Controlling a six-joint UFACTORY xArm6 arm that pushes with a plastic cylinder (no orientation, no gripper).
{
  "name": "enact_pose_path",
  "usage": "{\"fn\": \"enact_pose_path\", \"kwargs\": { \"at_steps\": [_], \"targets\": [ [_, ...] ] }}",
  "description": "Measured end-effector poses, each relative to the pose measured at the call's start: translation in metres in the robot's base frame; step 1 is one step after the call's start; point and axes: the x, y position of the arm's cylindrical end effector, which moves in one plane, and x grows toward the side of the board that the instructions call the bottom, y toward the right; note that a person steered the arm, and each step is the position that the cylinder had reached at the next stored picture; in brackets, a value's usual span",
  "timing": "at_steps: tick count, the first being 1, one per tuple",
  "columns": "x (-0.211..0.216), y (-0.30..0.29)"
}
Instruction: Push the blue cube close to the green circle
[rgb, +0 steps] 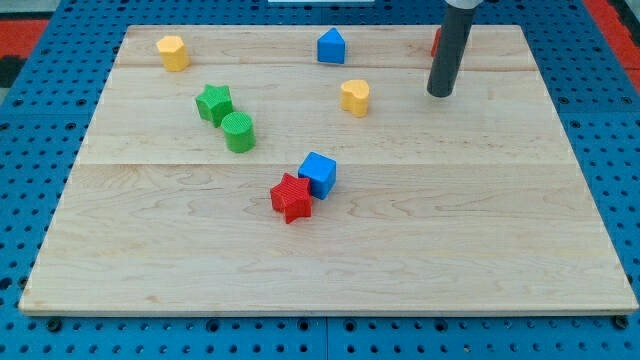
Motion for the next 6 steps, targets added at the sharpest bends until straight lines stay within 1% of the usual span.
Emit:
{"fn": "enact_pose_path", "kwargs": {
  "at_steps": [1, 2, 4, 5, 6],
  "targets": [
    [0.0, -0.042],
    [0.003, -0.056],
    [0.108, -0.054],
    [0.133, -0.09],
    [0.14, -0.141]
  ]
}}
